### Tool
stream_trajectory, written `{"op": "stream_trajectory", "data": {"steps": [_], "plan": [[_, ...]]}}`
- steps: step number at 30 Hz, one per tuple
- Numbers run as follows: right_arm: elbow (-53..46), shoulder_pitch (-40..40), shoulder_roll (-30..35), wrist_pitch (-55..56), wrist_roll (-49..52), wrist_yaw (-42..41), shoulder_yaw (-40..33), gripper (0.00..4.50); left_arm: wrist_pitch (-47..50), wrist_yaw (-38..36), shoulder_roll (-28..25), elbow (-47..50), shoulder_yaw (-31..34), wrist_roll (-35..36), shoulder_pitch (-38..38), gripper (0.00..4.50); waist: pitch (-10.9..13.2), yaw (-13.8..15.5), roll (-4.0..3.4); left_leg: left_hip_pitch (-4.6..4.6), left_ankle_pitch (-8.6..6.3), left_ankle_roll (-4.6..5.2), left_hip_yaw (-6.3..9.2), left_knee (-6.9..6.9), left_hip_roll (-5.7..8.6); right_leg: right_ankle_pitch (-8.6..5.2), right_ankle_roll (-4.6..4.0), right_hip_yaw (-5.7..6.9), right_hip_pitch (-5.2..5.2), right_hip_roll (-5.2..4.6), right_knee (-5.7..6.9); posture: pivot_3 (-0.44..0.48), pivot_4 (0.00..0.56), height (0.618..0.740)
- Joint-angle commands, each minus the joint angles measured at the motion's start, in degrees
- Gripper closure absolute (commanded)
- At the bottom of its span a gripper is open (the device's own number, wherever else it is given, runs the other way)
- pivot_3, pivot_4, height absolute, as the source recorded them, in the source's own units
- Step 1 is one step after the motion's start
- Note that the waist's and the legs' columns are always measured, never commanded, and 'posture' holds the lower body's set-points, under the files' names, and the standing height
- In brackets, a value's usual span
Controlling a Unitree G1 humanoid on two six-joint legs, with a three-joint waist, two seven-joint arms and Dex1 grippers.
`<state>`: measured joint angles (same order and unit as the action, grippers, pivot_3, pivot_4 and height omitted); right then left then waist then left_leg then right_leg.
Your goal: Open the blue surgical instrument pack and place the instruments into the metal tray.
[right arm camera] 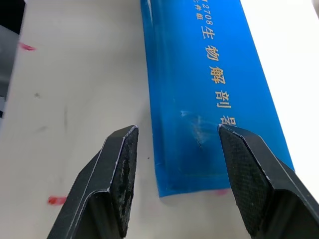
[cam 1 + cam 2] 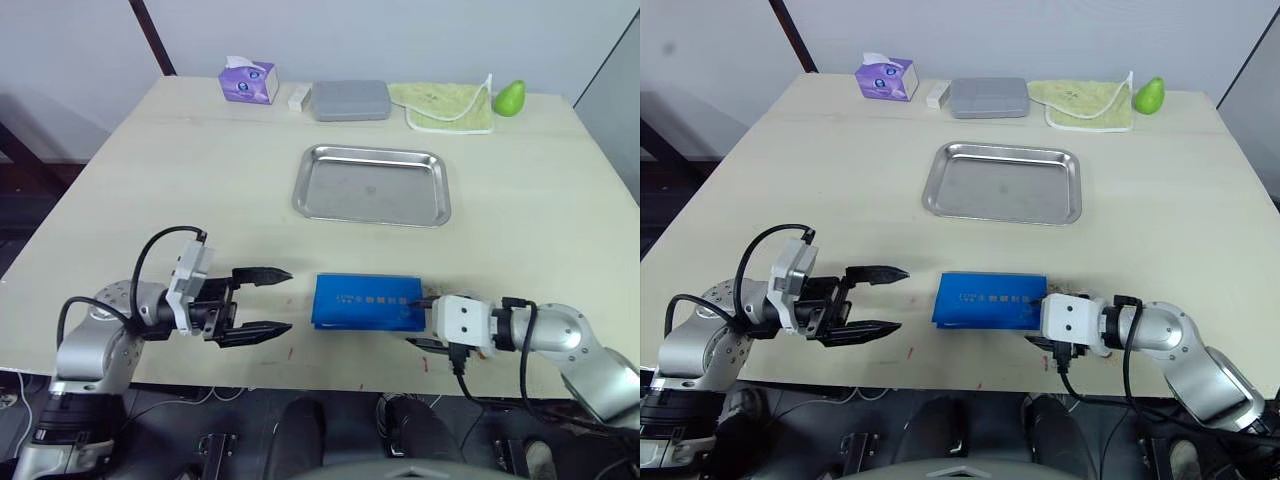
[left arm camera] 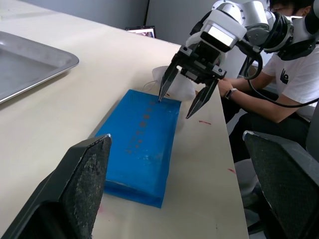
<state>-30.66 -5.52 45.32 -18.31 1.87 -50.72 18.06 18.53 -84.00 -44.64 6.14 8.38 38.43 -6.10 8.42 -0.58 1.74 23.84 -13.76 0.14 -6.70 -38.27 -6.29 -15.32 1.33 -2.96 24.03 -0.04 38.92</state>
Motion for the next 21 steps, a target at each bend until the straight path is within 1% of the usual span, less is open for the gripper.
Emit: {"op": "stream_trajectory", "data": {"steps": [1,6,9,10,11,12,13,21], "plan": [[1.04,0.00,-1.24,2.99,-2.72,1.16,1.30,1.83,-0.78,-0.48,0.12,1.34,-0.10,0.25,-0.69,0.00,0.00,-0.04,0.00,0.00,0.00,0.00,0.00,0.00,0.00,0.00,0.00,0.00,0.00,0.00,0.00,0.000,0.150,0.740],[3.83,0.32,-1.25,5.36,-5.94,1.67,1.99,1.83,-0.82,-0.34,0.23,1.49,-0.22,0.27,-0.60,0.00,0.00,-0.02,0.00,0.00,0.00,0.00,0.00,0.00,0.00,0.00,0.00,0.00,0.00,0.00,0.01,0.000,0.150,0.740],[4.27,0.48,-1.72,5.67,-6.47,1.70,2.09,2.62,-0.96,-0.21,0.61,1.93,-0.34,0.41,-0.43,0.00,-0.01,-0.02,0.00,-0.01,0.00,0.00,0.00,0.00,0.00,0.00,0.00,0.00,0.00,0.00,0.01,0.000,0.150,0.740],[4.35,0.53,-1.78,5.80,-6.91,1.82,2.16,3.16,-0.96,-0.32,0.62,2.15,-0.36,0.46,-0.28,0.00,-0.01,-0.03,0.00,-0.01,0.00,0.00,0.00,0.00,0.00,0.00,0.00,0.00,0.00,0.00,0.01,0.000,0.150,0.740],[4.37,0.60,-1.75,5.86,-7.11,1.77,2.13,3.56,-0.95,-0.42,0.62,2.41,-0.33,0.52,-0.10,0.00,-0.01,-0.05,0.00,-0.01,0.00,0.00,0.00,0.00,0.00,0.00,0.00,0.00,0.00,0.00,0.01,0.000,0.150,0.740],[4.45,0.65,-1.75,5.98,-7.27,1.73,2.06,4.15,-0.93,-0.47,0.63,2.58,-0.32,0.52,-0.01,0.00,-0.01,-0.05,0.01,-0.02,0.00,0.00,0.00,0.00,0.00,0.00,0.00,0.00,-0.01,0.00,0.01,0.000,0.150,0.740],[4.55,0.62,-1.75,6.06,-7.50,1.77,1.98,4.35,-0.81,-0.48,0.62,2.76,-0.24,0.64,0.12,0.00,-0.01,-0.05,0.00,-0.02,0.00,0.00,0.00,0.00,0.00,0.00,0.00,0.00,-0.01,0.00,0.01,0.000,0.150,0.740],[4.30,-0.82,-1.68,5.92,-6.36,0.57,0.78,4.35,-0.17,-0.15,0.40,3.16,0.49,1.15,1.06,0.00,-0.01,-0.06,0.00,-0.03,0.00,0.00,0.00,0.00,0.00,0.00,0.00,-0.01,-0.01,0.01,0.02,0.000,0.150,0.740]]}}
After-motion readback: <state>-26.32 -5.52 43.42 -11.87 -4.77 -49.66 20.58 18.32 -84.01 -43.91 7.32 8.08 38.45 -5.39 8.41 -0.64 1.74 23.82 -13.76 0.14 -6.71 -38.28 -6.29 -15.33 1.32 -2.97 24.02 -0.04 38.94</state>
